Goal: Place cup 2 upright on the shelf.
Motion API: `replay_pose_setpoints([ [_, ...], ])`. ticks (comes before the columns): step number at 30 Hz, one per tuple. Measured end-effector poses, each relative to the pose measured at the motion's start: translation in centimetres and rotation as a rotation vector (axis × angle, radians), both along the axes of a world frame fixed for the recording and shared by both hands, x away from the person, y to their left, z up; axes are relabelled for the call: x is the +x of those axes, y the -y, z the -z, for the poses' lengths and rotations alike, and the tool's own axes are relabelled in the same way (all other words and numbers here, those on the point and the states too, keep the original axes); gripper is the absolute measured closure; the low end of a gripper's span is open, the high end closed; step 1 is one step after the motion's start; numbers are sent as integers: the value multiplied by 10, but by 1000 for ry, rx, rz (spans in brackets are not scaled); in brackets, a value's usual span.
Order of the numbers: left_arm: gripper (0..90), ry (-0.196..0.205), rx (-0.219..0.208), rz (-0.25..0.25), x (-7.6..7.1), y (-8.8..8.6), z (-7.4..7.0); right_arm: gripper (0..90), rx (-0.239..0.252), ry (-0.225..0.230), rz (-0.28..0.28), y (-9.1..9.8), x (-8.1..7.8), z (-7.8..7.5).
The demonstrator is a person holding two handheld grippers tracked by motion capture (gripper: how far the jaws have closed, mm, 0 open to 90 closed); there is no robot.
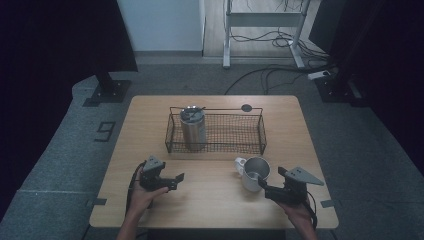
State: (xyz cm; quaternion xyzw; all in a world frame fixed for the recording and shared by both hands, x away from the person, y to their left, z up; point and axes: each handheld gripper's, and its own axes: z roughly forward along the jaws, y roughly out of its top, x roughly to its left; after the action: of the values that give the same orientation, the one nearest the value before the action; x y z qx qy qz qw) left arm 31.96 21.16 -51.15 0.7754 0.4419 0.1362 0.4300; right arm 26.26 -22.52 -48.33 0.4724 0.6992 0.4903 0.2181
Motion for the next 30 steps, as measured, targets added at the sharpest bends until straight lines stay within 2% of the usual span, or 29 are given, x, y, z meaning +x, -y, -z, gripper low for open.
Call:
replay_pose_setpoints([
  [8,69,-17,5,-6,1,-1,0,77,-5,-12,-25,-7,7,4],
  [16,72,-29,6,-9,2,-3,2,3,-32,-28,-44,-12,16,9],
  [30,73,-36,-3,-10,3,-4,2,0,-73,-47,-64,-26,32,19],
])
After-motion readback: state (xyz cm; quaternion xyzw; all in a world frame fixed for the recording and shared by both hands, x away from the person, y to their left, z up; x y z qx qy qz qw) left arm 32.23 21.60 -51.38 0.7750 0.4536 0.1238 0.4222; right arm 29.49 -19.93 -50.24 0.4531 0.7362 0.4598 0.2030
